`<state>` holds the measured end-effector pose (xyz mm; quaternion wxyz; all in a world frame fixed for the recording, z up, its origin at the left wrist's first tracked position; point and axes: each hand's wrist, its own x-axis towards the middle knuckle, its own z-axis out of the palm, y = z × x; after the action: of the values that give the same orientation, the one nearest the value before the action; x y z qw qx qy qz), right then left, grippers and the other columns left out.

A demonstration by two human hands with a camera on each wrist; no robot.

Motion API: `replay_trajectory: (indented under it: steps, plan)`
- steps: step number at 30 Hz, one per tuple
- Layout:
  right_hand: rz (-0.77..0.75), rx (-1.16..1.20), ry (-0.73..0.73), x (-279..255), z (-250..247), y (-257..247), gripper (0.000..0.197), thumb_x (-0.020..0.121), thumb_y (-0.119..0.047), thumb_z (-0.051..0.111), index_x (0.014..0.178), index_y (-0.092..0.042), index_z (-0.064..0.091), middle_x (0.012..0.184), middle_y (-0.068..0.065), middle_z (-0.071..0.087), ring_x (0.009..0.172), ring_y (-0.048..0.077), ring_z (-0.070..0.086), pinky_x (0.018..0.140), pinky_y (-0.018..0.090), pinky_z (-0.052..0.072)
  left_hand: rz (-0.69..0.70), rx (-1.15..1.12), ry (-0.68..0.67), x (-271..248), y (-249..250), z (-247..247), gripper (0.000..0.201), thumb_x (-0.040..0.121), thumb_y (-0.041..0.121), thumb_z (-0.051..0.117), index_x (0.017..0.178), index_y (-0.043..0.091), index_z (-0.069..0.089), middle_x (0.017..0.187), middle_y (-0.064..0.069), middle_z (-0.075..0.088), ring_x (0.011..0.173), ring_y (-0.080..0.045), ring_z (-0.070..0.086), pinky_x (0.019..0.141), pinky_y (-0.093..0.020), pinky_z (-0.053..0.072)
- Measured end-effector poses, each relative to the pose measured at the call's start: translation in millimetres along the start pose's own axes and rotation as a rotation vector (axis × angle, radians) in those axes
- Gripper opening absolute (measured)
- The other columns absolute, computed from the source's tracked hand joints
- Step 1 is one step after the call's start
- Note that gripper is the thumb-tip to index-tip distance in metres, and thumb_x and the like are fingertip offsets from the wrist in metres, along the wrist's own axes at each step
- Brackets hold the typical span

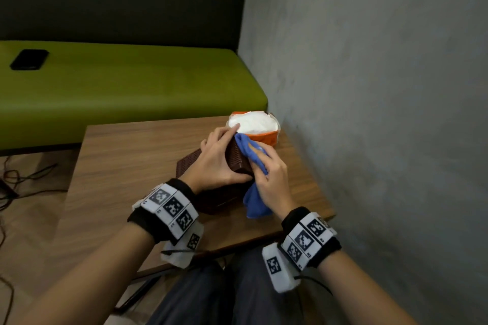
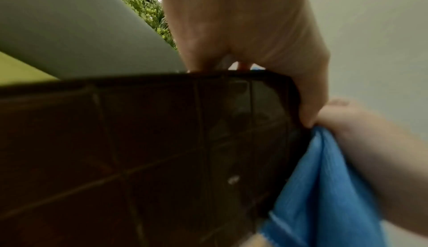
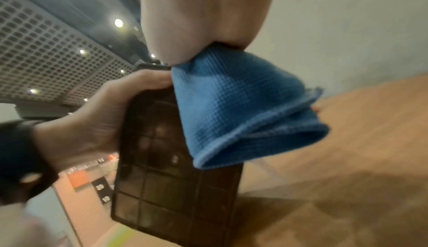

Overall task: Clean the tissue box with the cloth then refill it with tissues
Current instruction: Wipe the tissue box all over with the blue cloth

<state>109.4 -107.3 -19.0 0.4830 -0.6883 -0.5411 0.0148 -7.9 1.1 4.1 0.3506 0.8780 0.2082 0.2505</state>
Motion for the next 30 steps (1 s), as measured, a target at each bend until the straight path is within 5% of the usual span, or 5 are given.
replay_trajectory:
  steps: [4, 10, 14, 24, 30]
  plan:
    - [0.091, -0.073, 0.028, 7.9, -14.5, 13.8, 0.034, 0.085, -0.007, 0.047, 0.115, 0.0, 0.061, 0.114, 0.02, 0.062, 0.107, 0.033, 0.057, 0.089, 0.007, 0.035, 0.065, -0.023, 0.141, -8.9, -4.5, 1.8, 0.118, 0.053, 0.058, 0.068, 0.147, 0.01, 0.014, 0.132, -0.008, 0.038, 0.127, -0.022, 0.04, 0.11, -0.044, 0.034]
    - [-0.154, -0.219, -0.136, 13.2, -6.8, -21.4, 0.04, 0.084, -0.005, 0.043, 0.122, -0.003, 0.056, 0.119, 0.017, 0.059, 0.11, 0.019, 0.041, 0.098, 0.018, 0.028, 0.077, -0.073, 0.216, -18.8, -13.2, 7.2, 0.115, 0.059, 0.052, 0.07, 0.146, 0.001, 0.015, 0.131, -0.011, 0.039, 0.119, 0.001, 0.034, 0.101, 0.006, 0.019]
    - [0.03, -0.288, -0.111, 28.9, -18.5, -3.2, 0.04, 0.082, -0.004, 0.042, 0.118, -0.001, 0.059, 0.116, 0.023, 0.06, 0.107, 0.04, 0.051, 0.095, 0.026, 0.031, 0.038, -0.067, 0.306, -24.1, -18.7, 9.2, 0.117, 0.058, 0.054, 0.069, 0.145, -0.002, 0.015, 0.123, -0.001, 0.035, 0.113, 0.004, 0.032, 0.1, 0.007, 0.017]
    - [0.045, -0.392, -0.13, 30.5, -9.7, -15.1, 0.039, 0.083, 0.002, 0.043, 0.119, -0.002, 0.059, 0.118, 0.02, 0.059, 0.108, 0.037, 0.048, 0.1, 0.046, 0.04, -0.056, -0.109, 0.346, -31.1, -33.5, 21.5, 0.12, 0.055, 0.057, 0.066, 0.146, -0.001, 0.012, 0.128, -0.013, 0.037, 0.117, -0.009, 0.037, 0.102, -0.011, 0.026]
    - [-0.035, -0.342, -0.141, 20.2, -7.5, -19.4, 0.039, 0.085, 0.003, 0.046, 0.122, -0.004, 0.056, 0.119, 0.017, 0.058, 0.109, 0.034, 0.047, 0.1, 0.036, 0.037, -0.129, -0.054, -0.014, -18.4, -24.0, -6.6, 0.124, 0.048, 0.066, 0.055, 0.148, 0.01, 0.01, 0.138, -0.006, 0.026, 0.13, -0.015, 0.029, 0.112, -0.026, 0.024]
